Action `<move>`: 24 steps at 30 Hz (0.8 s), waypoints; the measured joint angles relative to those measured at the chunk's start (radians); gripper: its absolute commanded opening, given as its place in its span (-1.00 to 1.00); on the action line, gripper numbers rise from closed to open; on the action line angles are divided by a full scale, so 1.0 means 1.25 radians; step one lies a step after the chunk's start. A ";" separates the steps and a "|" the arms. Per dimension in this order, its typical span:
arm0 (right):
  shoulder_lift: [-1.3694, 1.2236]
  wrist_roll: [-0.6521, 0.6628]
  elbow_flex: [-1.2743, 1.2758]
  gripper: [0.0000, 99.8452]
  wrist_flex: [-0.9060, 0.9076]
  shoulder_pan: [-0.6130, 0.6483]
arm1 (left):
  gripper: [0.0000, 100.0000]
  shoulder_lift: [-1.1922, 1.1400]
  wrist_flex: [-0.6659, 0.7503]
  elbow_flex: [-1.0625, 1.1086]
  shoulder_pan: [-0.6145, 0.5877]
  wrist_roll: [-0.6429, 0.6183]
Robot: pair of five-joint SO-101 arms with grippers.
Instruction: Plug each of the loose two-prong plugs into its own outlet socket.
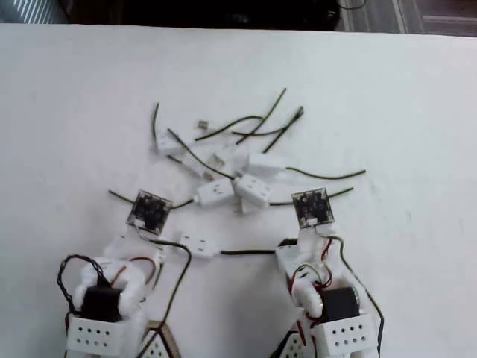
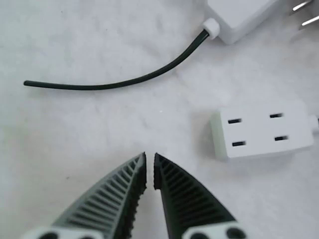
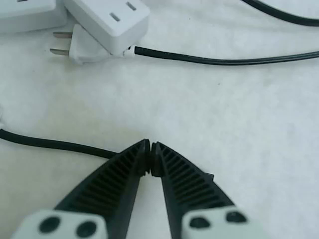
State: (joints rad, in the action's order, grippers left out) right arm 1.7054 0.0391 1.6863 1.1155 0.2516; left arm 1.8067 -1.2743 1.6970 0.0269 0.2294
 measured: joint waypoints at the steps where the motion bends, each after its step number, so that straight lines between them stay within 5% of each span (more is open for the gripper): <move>1: 0.000 0.000 0.000 -0.96 0.000 0.000 | -0.90 0.000 0.000 0.000 0.000 0.000; 20: 0.000 0.000 0.000 -0.96 0.021 0.037 | -0.90 0.000 -0.004 -0.001 0.000 0.000; 24: 0.000 0.000 -0.026 -0.96 0.021 -0.042 | -0.90 0.000 -0.005 -0.027 0.000 0.000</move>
State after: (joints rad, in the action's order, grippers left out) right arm 1.7054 0.0391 1.6540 1.1416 0.1995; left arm 1.8067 -1.2804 1.6632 0.0269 0.2294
